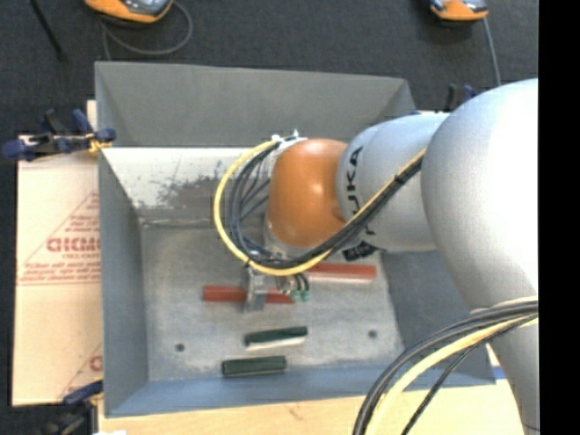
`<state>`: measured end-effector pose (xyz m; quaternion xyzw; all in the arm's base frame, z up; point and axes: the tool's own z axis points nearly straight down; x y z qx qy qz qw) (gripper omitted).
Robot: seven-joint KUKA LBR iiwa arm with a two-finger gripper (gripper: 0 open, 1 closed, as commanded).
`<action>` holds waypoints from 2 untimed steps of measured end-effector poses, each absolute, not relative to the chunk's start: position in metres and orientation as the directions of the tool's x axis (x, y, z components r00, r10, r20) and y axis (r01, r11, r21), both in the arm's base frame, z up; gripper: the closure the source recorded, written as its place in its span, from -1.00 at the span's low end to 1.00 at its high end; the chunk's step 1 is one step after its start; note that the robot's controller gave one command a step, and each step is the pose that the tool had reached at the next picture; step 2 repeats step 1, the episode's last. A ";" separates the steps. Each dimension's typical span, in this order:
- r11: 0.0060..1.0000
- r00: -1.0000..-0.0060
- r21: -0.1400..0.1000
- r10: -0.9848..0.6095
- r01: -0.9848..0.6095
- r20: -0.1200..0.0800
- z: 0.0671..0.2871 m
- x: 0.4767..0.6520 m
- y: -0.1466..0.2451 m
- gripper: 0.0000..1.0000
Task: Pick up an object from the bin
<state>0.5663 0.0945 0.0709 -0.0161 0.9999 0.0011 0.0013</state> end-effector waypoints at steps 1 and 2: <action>1.000 -1.000 0.002 -0.008 -0.008 -0.010 0.214 0.539 0.083 1.00; 1.000 -1.000 0.002 -0.008 -0.008 -0.010 0.214 0.539 0.083 1.00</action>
Offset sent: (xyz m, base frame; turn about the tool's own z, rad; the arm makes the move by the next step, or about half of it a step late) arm -0.0289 -0.0113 0.1380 0.0223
